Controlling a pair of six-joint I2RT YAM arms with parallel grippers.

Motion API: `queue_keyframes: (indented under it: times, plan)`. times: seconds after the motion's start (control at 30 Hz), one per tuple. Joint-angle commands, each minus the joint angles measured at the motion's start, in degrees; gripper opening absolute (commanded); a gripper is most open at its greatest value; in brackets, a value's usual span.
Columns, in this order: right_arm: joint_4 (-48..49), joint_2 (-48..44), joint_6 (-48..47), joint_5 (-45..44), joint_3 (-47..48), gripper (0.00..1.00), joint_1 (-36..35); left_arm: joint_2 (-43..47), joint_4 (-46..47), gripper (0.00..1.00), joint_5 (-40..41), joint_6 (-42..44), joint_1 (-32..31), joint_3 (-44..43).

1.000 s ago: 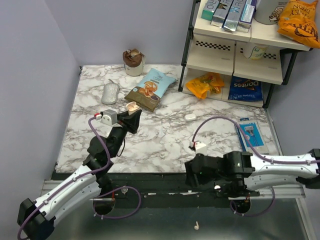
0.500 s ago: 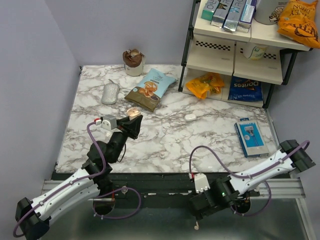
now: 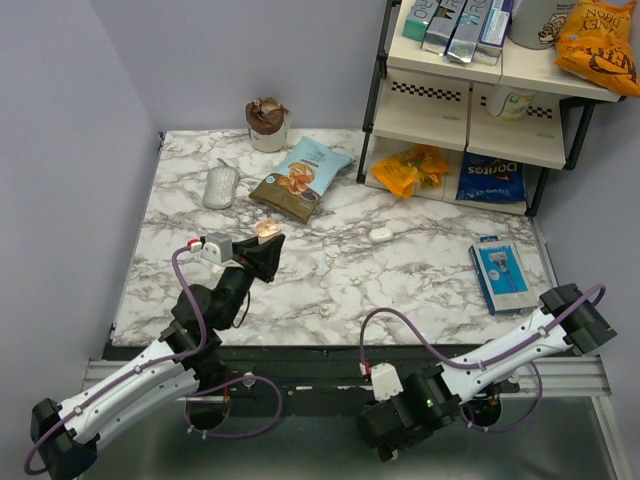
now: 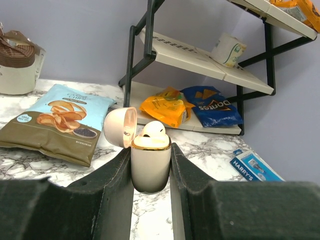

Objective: Insert the wireless bluetooth earbuds into the charging case
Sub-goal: Pick up the earbud from the center of the board.

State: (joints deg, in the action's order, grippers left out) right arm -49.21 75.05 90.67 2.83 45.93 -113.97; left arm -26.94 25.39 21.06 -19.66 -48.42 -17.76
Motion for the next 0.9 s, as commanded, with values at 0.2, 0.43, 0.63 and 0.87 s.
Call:
queue_keyframes:
  times: [0.2, 0.43, 0.63, 0.87]
  plan:
    - [-2.7, -0.6, 5.7, 1.9, 2.1, 0.7, -0.6, 3.4, -3.2, 0.0, 2.2, -2.9, -0.4, 0.6]
    - [-1.1, 3.2, 13.5, -4.8, 3.2, 0.7, -0.6, 4.5, -4.6, 0.0, 2.9, -3.1, -0.5, 1.9]
    - [10.6, 5.2, 26.5, -8.4, -1.3, 0.7, -0.7, 2.9, -3.0, 0.0, 3.9, -4.4, -0.7, 2.8]
    - [7.6, -2.5, 30.4, -9.0, -9.3, 0.68, -0.5, 2.2, -1.0, 0.0, 4.6, -5.7, -1.0, 4.9]
